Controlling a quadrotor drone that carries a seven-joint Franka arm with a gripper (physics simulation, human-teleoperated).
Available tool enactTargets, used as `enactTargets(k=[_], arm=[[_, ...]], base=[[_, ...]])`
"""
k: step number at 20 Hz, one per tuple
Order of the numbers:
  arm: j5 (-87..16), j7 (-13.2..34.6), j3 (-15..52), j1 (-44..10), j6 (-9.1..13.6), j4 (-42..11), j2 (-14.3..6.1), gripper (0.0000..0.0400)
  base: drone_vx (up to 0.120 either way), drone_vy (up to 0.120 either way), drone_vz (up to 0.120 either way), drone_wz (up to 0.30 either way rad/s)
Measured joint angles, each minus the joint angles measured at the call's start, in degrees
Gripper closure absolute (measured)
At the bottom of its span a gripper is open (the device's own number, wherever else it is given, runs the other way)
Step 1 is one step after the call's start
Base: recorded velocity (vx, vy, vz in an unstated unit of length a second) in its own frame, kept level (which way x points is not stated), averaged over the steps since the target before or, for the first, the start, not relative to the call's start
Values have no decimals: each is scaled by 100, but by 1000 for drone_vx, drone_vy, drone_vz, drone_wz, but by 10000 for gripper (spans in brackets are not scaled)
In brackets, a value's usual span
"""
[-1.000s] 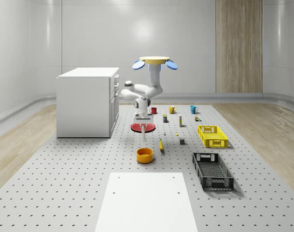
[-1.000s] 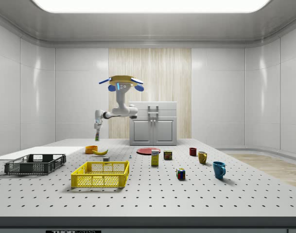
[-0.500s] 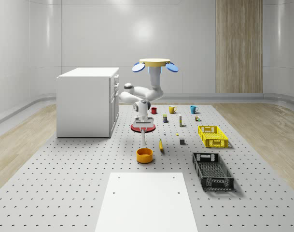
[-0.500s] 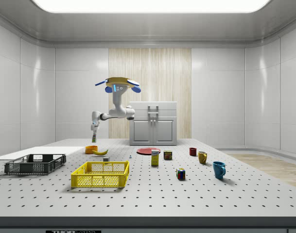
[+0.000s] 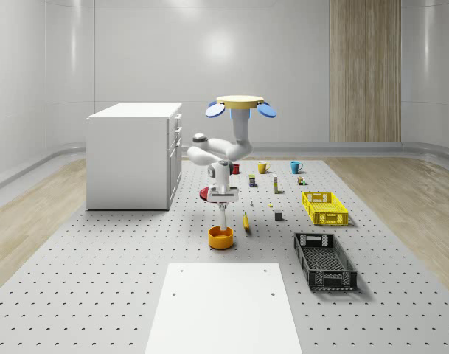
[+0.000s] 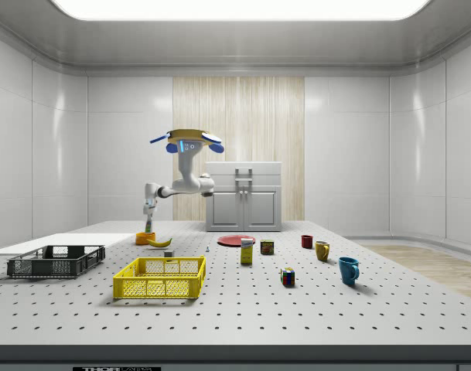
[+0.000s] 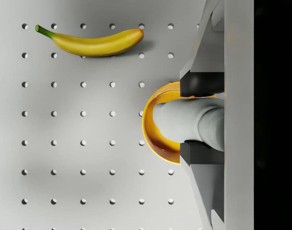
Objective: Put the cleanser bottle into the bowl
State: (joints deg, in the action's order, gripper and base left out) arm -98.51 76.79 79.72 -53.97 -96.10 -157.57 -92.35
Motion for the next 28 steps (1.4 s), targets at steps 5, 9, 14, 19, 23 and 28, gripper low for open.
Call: enactTargets(k=[5, 9, 14, 19, 23, 28], arm=[[-52, 3, -59, -11, -27, 11, -3, 276], [-252, 14, -279, -54, -116, 59, 0, 276], [-494, 28, -544, -114, -223, 129, 12, 276], [-733, 31, -811, -181, -332, 214, 33, 277], [-806, -196, -897, -130, -333, 267, 101, 107], [-634, -69, -682, -105, -222, 177, 92, 31]], base=[[0, 0, -40, 0], [0, 0, 0, 0], [0, 0, 0, 0], [0, 0, 0, 0], [0, 0, 0, 0], [0, 0, 0, 0]])
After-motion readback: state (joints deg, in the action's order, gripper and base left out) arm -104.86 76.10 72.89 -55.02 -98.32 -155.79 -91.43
